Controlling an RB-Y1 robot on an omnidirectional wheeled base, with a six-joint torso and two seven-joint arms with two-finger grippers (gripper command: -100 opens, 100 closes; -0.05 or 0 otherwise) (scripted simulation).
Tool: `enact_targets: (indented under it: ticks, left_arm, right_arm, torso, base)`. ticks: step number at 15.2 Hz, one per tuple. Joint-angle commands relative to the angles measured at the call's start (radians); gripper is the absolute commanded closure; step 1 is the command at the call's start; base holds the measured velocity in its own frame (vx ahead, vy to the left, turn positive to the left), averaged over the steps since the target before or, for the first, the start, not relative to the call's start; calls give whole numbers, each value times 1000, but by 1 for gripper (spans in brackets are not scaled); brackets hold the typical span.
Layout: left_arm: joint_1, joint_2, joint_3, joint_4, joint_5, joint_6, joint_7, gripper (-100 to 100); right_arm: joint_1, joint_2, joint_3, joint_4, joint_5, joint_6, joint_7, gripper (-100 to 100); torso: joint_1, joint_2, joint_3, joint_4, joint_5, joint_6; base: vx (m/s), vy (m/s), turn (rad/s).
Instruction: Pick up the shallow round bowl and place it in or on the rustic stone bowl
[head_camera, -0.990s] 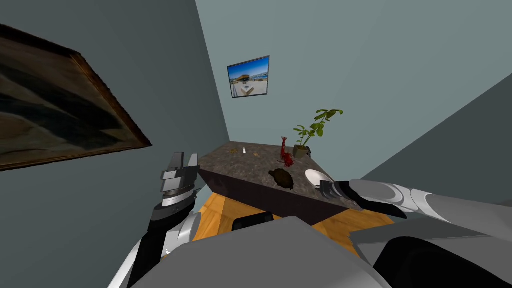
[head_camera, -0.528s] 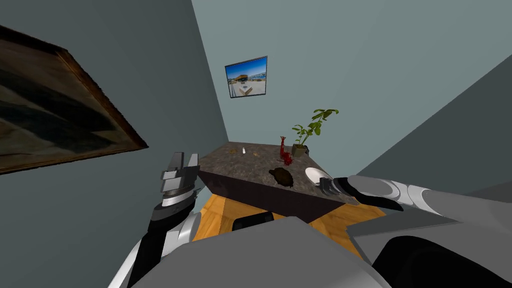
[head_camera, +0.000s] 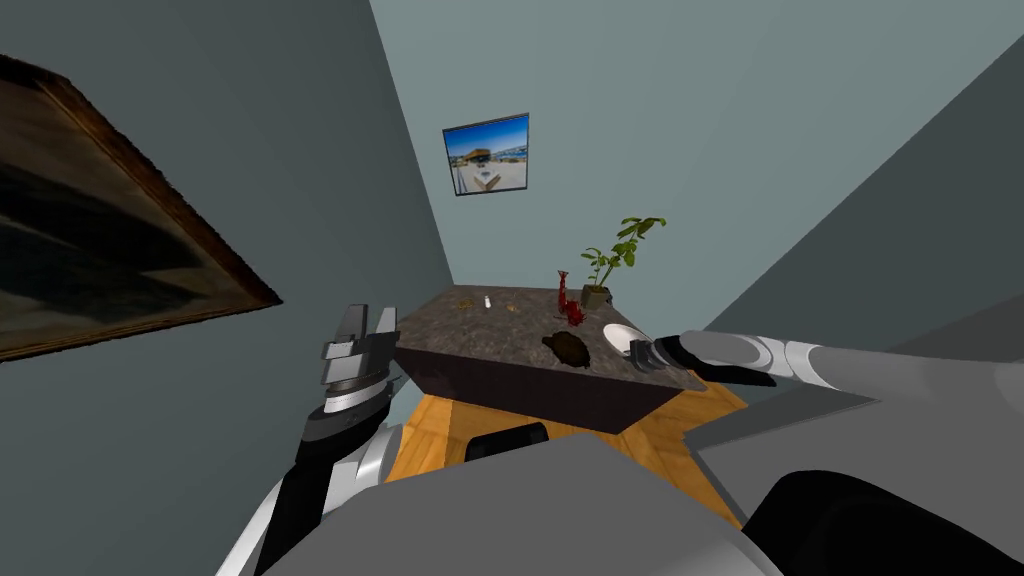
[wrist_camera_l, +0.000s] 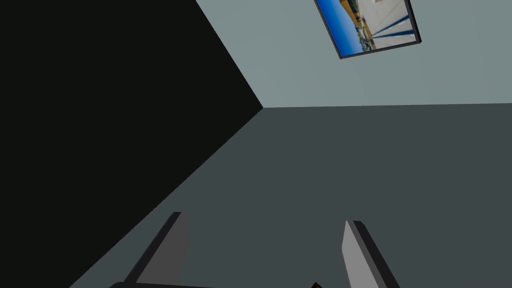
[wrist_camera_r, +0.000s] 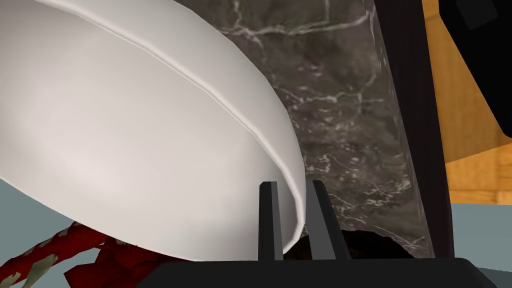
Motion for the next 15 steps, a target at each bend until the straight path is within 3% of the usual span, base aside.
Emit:
enact_targets:
  ticks: [1,7,11,15]
  left_arm:
    - [0,0,0,0,0,0,0,0]
    - [0,0,0,0,0,0,0,0]
    - [0,0,0,0,0,0,0,0]
    - [0,0,0,0,0,0,0,0]
  right_arm:
    - [34,-22,-46,-11,0,-5,-13,100]
    - [31,-54,-66,-17,-1,-18,-29,100]
    - [22,-135,-116,-33,-9,-53,-74,100]
    - [18,-165,-134,-39,-16,-68,-93,100]
  torso:
    - [0,0,0,0,0,0]
    - [1,3,3,2,4,0]
    - [7,5,4,4,6,-1]
    - [7,6,5,4,7,-1]
  base:
    - [11,108,-74]
    - [-2,61,-34]
    - [-3,113,-125]
    - [-4,101,-50]
